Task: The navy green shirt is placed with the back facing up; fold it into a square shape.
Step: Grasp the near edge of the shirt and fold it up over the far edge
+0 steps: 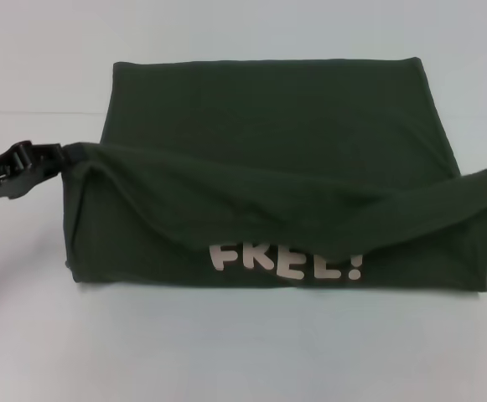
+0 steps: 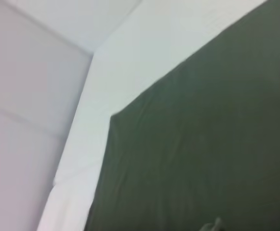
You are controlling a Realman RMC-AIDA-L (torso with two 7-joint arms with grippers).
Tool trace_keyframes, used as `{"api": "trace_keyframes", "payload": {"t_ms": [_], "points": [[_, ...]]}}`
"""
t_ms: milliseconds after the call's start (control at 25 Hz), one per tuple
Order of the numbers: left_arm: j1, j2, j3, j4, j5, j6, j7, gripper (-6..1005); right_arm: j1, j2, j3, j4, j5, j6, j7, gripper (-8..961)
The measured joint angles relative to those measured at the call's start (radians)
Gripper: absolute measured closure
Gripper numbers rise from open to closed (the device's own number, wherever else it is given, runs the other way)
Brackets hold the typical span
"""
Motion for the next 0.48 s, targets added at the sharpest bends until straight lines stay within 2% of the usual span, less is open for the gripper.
{"api": "trace_keyframes", "payload": {"t_ms": [200,240,320,480], "points": [[-0.013,-0.032,0.003,-0.021,-0.055,-0.088,0.079,955,0.015,0.033,-0.004,0.001,0.02,0.137,-0.025,939],[-0.013,-0.032,0.003,-0.021,-0.055,-0.088,0.079,955,0.018,0.039,-0.004,0.001,0.029,0.164,-0.035,939],[-0.031,-0.053,0.004,-0.021,-0.062,-0.148,0.125,955,0.023,0.052,-0.005,0.001,0.057,0.216,-0.061,939],[-0.057,-0.075,0.009,-0.023,-0.066,-0.206,0.182,956,0.045,0.076,-0.01,0.002,0.081,0.305,-0.105,939]]}}
